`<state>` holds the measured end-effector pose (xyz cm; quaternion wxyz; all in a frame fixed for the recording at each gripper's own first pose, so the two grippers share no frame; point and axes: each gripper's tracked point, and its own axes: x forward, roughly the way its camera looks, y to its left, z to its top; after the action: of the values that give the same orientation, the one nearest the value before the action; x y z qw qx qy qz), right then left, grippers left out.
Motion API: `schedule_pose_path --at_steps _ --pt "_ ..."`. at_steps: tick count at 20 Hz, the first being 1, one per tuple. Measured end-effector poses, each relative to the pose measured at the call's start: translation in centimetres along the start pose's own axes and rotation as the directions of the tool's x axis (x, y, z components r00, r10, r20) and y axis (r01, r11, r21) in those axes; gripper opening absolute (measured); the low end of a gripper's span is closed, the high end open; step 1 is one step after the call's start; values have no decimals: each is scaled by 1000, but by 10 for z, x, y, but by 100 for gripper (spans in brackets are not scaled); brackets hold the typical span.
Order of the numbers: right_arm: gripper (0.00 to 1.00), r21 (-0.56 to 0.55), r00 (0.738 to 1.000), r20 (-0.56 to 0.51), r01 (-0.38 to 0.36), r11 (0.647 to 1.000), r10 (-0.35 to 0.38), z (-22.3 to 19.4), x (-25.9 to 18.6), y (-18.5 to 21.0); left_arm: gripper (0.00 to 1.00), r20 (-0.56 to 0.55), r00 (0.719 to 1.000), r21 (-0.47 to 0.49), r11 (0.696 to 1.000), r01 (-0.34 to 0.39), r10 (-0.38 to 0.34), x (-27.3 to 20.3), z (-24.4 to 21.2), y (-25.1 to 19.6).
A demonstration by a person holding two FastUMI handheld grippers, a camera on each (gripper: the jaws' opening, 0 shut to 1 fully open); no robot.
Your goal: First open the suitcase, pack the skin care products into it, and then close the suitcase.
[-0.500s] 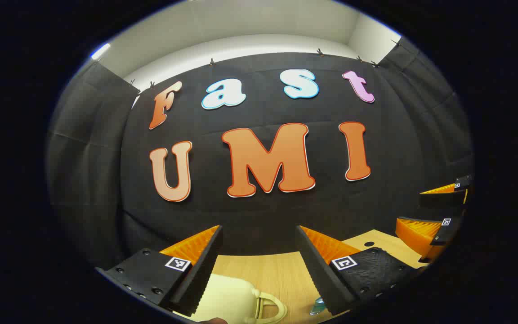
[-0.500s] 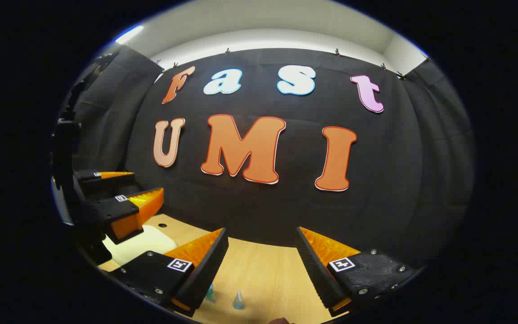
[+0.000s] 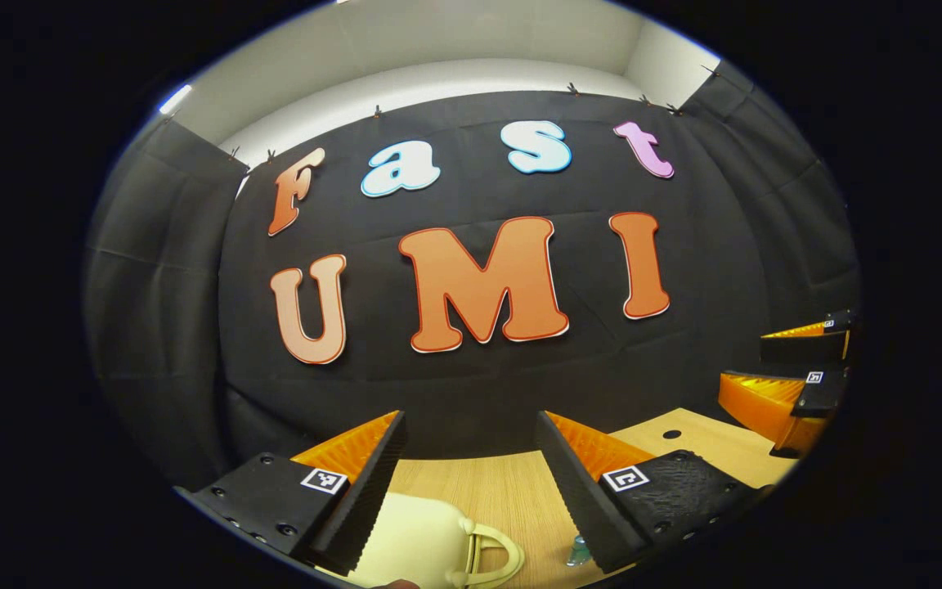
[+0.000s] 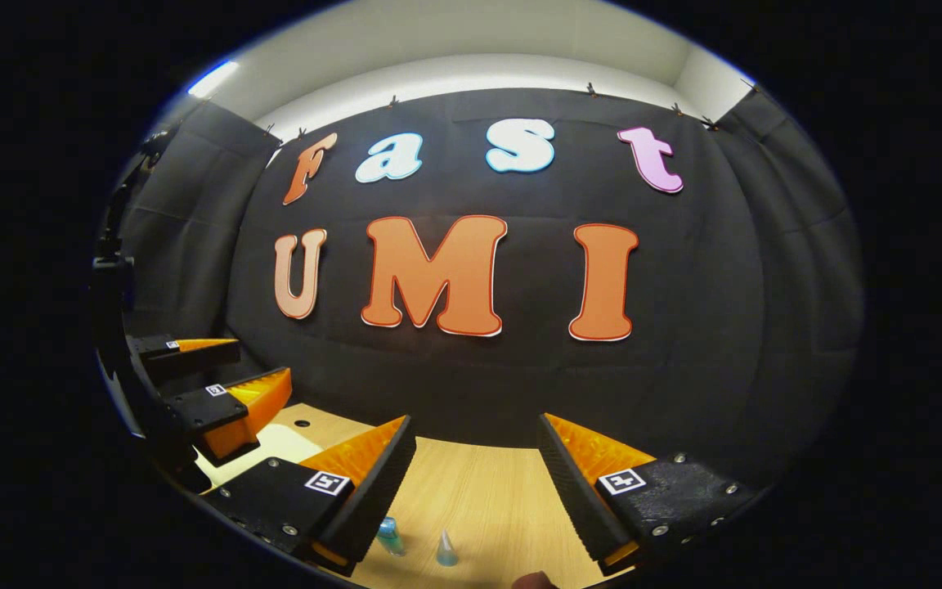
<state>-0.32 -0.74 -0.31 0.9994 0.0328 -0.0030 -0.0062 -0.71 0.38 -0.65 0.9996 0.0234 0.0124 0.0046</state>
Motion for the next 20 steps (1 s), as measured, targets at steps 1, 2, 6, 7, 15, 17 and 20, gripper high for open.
schedule_pose_path --at_steps 1,2,6,7,15,17,20 --pt "94 6 1000 6 -3 1000 3 0 0 1 97 -2 1000 4 1000 2 -2 0 0 1" --pt "95 8 1000 5 -2 1000 2 -1 0 0 97 -6 1000 5 1000 2 -2 0 -1 0" --pt "95 3 998 -60 6 1000 -6 -19 2 -4 100 -59 998 44 999 -1 4 -4 -13 2" --pt "95 -2 997 -74 10 1000 -10 -22 0 -7 97 -93 996 77 997 -8 15 -6 -19 6" --pt "95 -56 996 -79 36 998 -41 -30 4 -32 97 -309 951 290 950 118 -24 -9 -85 12" --pt "95 -66 996 -76 47 997 -52 -31 6 -42 98 -354 933 331 925 187 -62 -9 -109 2" --pt "95 -81 995 -73 67 994 -73 -31 9 -56 98 -404 910 412 870 271 -92 -17 -138 -13"
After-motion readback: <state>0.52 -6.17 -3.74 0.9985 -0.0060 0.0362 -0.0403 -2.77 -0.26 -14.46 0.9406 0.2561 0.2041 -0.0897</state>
